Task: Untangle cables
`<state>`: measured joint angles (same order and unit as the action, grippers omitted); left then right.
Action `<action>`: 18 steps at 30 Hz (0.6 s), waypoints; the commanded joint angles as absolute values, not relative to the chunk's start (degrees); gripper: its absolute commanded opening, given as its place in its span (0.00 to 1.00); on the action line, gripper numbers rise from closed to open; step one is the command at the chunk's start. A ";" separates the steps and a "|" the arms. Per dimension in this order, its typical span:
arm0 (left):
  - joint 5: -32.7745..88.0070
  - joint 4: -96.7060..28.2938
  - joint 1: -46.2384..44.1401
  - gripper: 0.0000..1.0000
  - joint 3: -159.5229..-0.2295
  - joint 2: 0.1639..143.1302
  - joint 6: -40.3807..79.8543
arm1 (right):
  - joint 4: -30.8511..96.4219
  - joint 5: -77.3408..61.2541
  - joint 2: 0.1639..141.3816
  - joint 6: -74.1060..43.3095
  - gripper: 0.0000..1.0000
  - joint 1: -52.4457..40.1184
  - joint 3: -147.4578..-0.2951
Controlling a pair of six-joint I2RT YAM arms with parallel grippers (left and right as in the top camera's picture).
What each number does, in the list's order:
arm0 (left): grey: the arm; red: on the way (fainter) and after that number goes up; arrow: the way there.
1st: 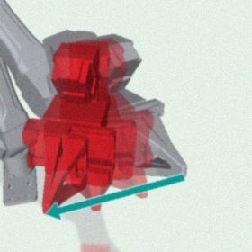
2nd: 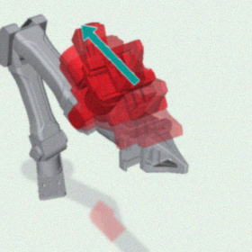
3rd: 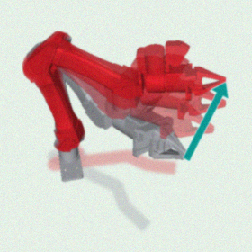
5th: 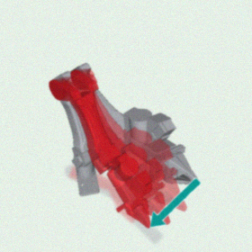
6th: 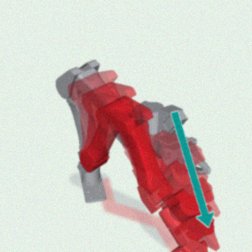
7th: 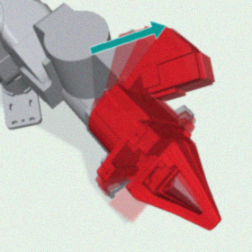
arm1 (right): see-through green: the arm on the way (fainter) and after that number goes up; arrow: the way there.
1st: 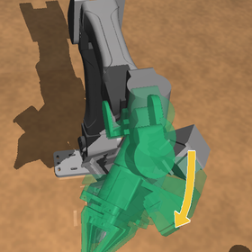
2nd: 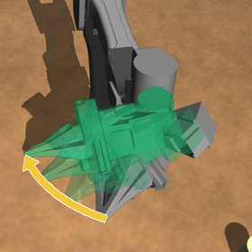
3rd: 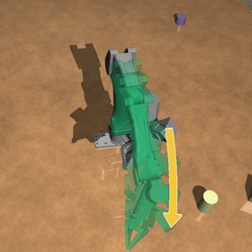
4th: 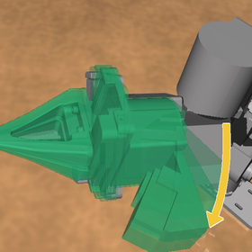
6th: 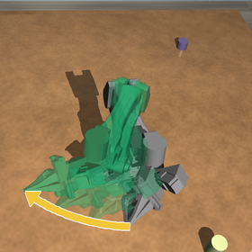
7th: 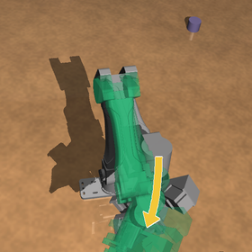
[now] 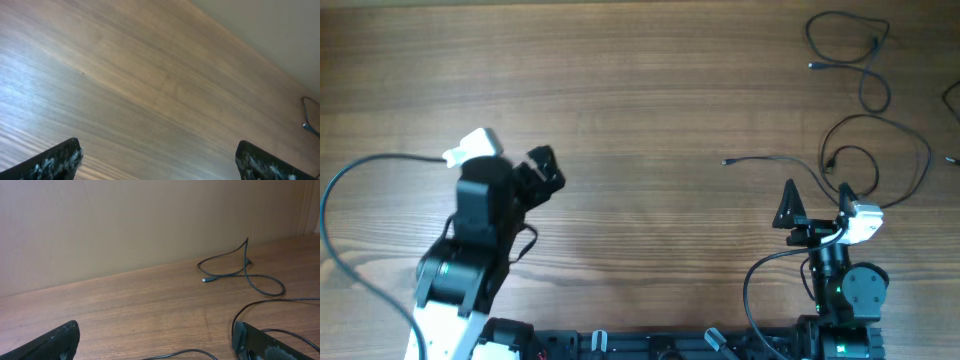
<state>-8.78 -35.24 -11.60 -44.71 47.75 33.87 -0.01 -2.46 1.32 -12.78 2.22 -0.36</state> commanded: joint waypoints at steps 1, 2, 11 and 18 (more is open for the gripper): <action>-3.01 -32.47 -6.63 1.00 -36.14 36.88 26.09 | -0.23 -1.28 1.17 -13.56 1.00 1.87 -0.30; -0.84 -30.83 -5.39 1.00 -32.88 32.73 24.82 | -0.25 -1.28 1.19 -13.61 1.00 1.87 -0.30; 2.17 -15.68 -3.03 1.00 -11.55 4.29 19.59 | -0.25 -1.28 1.19 -13.56 1.00 1.87 -0.30; 7.73 -7.14 0.99 1.00 -4.71 0.16 4.78 | -0.25 -1.28 1.19 -13.56 1.00 1.87 -0.30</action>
<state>4.51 -7.27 -0.75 -5.61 0.95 12.71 -0.03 -2.26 1.50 -12.80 2.17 -0.36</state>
